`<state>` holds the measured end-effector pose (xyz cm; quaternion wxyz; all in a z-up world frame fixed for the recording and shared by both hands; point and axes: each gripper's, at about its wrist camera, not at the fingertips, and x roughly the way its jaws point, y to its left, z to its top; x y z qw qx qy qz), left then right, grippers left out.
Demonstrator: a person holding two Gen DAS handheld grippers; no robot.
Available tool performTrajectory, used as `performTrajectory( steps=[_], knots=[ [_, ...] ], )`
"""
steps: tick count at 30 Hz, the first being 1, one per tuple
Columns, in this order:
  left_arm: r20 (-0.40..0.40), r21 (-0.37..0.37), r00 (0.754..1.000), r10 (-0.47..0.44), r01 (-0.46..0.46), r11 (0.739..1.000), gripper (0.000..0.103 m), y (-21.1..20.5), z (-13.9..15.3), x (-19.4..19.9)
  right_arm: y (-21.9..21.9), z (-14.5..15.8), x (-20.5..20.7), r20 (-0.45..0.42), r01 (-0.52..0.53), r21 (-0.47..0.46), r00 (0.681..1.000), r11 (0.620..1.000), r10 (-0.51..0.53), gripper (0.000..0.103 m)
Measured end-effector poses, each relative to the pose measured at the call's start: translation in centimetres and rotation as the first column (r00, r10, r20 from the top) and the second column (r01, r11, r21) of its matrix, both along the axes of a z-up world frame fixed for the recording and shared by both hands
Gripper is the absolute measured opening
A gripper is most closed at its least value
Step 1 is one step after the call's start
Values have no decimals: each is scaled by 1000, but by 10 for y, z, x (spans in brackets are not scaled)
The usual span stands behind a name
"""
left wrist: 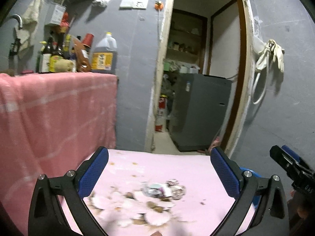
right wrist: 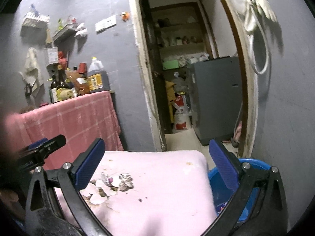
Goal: Collect trash
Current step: 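Move both tools back above the remaining trash on the stool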
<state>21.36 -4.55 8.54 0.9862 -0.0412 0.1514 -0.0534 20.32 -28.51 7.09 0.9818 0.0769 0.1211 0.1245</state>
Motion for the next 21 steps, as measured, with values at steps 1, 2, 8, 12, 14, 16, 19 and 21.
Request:
performTrajectory(
  steps=[1,2,8,12,14,16,19,21],
  knots=[
    [4,10,1000,9,-9,1000,102,5,-1,-2,7,0,-1,9,-13,-5,1000,1000,13,103],
    [8,19,1000,22,-22,1000,102,9,-2,-6,12,0,-1,15,-21,-7,1000,1000,21,103],
    [16,41,998,65,-65,997,102,32,-13,-16,35,-2,-5,33,-55,-18,998,998,56,103],
    [11,48,996,90,-90,995,102,46,-21,-22,44,-7,-3,20,-72,-20,997,997,73,103],
    [1,51,996,94,-94,994,102,50,-27,-25,48,-10,-1,11,-82,-25,997,996,82,103],
    [-23,50,995,96,-95,994,102,55,-33,-25,51,-13,2,-3,-92,-32,996,995,92,103],
    [-65,41,993,97,-94,995,102,60,-44,-24,55,-22,7,-32,-104,-39,994,994,103,103],
    [-89,43,992,92,-88,995,102,62,-50,-22,56,-30,11,-56,-115,-46,992,992,112,103]
  ],
)
